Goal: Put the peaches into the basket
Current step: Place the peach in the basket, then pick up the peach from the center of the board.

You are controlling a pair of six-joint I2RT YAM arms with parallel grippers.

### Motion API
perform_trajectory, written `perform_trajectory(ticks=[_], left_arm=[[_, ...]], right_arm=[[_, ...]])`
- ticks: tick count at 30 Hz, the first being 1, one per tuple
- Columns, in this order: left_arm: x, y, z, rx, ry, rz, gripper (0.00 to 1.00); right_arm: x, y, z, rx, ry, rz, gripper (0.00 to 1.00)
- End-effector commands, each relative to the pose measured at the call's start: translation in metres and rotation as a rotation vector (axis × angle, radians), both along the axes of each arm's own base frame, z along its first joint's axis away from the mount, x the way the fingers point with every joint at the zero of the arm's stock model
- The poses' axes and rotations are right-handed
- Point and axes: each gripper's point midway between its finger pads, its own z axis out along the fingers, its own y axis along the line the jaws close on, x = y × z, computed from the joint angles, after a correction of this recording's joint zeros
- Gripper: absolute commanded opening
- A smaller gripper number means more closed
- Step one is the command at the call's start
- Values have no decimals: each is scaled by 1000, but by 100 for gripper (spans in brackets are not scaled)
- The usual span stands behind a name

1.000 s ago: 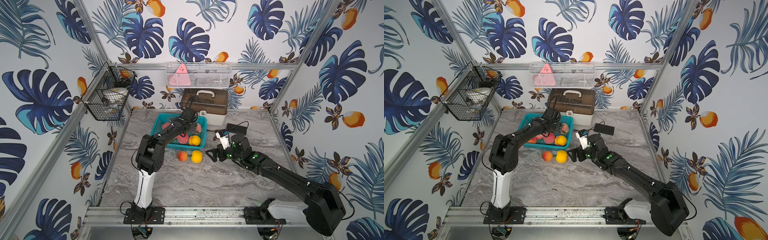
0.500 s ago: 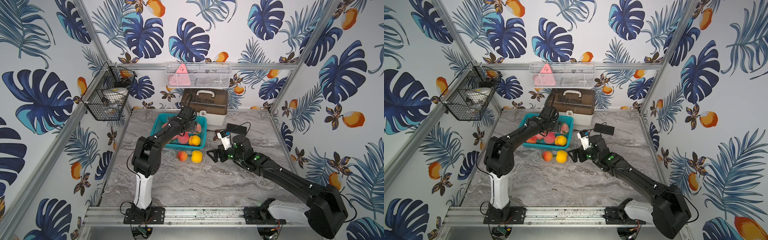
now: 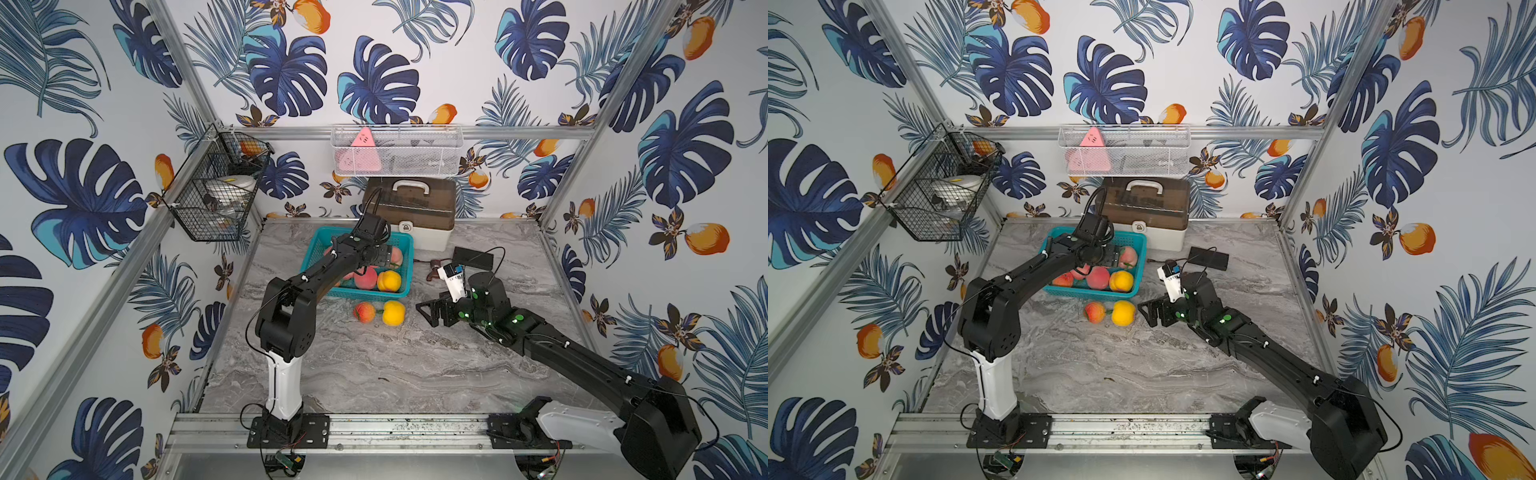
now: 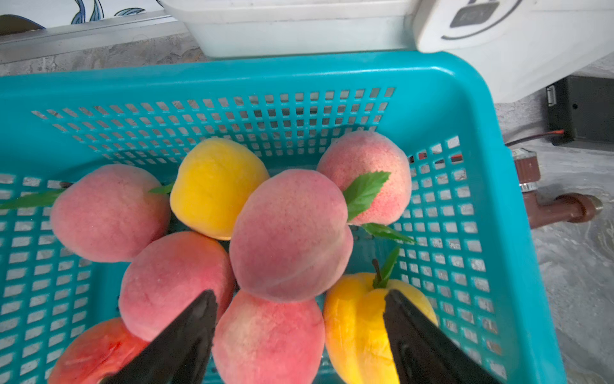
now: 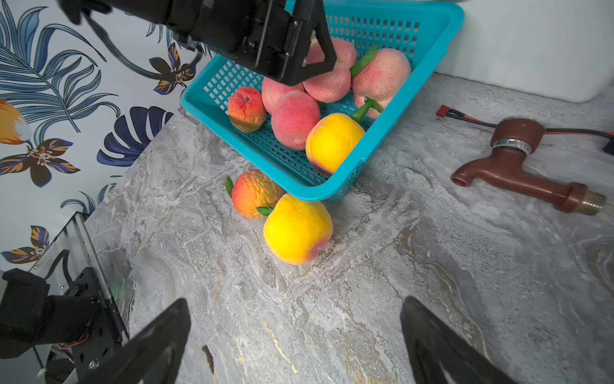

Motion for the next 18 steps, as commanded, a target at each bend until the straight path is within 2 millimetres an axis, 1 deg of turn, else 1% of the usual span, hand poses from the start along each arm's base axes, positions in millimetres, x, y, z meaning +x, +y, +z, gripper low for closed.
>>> perform_trajectory(ticks=[1, 4, 8, 9, 15, 18], left_arm=[[-14, -2, 5, -36, 14, -7, 84], [-34, -1, 5, -53, 37, -16, 91], [-66, 1, 7, -75, 79, -36, 93], [-73, 2, 7, -81, 87, -38, 95], [-117, 3, 14, -126, 134, -68, 99], [-137, 2, 20, -157, 153, -92, 99]], right_arm=[[0, -2, -8, -8, 40, -22, 100], [-2, 5, -13, 28, 61, -7, 100], [-1, 8, -25, 41, 89, -13, 100], [-1, 9, -27, 44, 93, -12, 100], [1, 23, -42, 55, 124, 0, 100], [0, 35, -50, 45, 121, 27, 100]])
